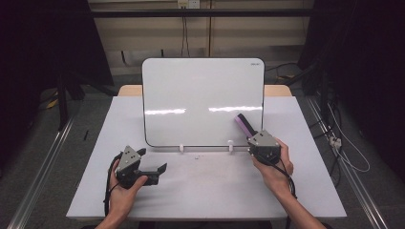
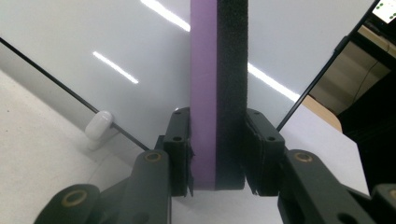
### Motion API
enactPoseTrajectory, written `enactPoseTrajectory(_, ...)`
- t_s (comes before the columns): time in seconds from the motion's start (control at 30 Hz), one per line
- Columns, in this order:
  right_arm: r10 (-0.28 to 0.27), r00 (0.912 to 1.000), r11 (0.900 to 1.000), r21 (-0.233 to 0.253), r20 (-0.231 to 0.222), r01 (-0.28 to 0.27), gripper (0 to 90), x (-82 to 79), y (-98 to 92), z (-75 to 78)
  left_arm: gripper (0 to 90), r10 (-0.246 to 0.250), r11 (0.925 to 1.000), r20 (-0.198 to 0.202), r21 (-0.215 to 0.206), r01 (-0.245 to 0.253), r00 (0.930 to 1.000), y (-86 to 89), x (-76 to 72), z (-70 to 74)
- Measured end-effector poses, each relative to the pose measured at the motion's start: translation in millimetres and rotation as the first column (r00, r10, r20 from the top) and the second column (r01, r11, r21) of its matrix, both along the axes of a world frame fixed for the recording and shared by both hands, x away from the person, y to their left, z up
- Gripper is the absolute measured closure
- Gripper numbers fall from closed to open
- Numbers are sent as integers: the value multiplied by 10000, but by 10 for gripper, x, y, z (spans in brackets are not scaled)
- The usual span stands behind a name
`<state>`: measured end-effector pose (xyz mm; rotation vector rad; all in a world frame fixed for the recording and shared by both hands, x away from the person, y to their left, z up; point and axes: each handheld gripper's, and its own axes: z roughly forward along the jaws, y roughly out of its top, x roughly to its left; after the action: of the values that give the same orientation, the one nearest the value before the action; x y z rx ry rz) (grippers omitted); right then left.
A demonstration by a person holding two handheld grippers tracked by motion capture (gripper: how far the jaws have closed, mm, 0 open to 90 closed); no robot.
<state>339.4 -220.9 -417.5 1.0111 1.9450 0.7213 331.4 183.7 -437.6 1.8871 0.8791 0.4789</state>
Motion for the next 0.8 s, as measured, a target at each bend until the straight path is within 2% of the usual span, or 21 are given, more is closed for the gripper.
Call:
enactPoseTrajectory(0.13, 65, 10000, 9998, 200, 24, -65, 638, 1, -20, -8, 57, 90, 9999, 24, -120, -90, 10000, 20, 13, 5)
enactPoseTrajectory(0.2, 127, 9999, 9982, 581, -2, -126, 612, 4, -53, -10, 57, 143, 9998, 31, -149, -142, 9999, 31, 17, 10)
enactPoseTrajectory(0.23, 115, 9998, 9972, 738, -160, -103, 589, 11, -79, -19, 57, 113, 9999, 65, -115, -113, 9999, 39, 21, 14)
enactPoseTrajectory(0.33, 229, 9990, 9876, 1564, -386, -166, 510, 4, -138, -51, 57, 161, 9997, 94, -184, -159, 9998, 47, 35, 21)
enactPoseTrajectory(0.37, 228, 9989, 9826, 1849, -411, -148, 478, -3, -162, -58, 57, 151, 9997, 119, -195, -148, 9998, 49, 41, 23)
enactPoseTrajectory(0.43, 258, 9982, 9652, 2612, -536, -109, 371, -16, -214, -61, 57, 202, 9994, 110, -290, -199, 9997, 49, 53, 24)
enactPoseTrajectory(0.5, 60, 9991, 9510, 3092, -413, 71, 265, -38, -260, -54, 57, 204, 9995, 139, -241, -201, 9997, 55, 70, 27)
enactPoseTrajectory(0.6, 98, 9992, 9247, 3807, -398, 61, 163, -81, -332, -52, 57, 236, 9993, 61, -299, -234, 9997, 44, 82, 18)
enactPoseTrajectory(0.7, 217, 9988, 9095, 4158, -432, -18, 119, -142, -398, -65, 57, 243, 9993, 62, -274, -241, 9997, 51, 87, 16)
enactPoseTrajectory(0.77, 154, 9991, 9060, 4232, -393, 27, 104, -187, -439, -72, 63, 383, 9989, 9, -287, -383, 9993, 57, 90, 10)
enactPoseTrajectory(0.8, 177, 9991, 9005, 4350, -374, 3, 88, -204, -459, -73, 70, 482, 9984, -6, -303, -482, 9988, 60, 93, 1)
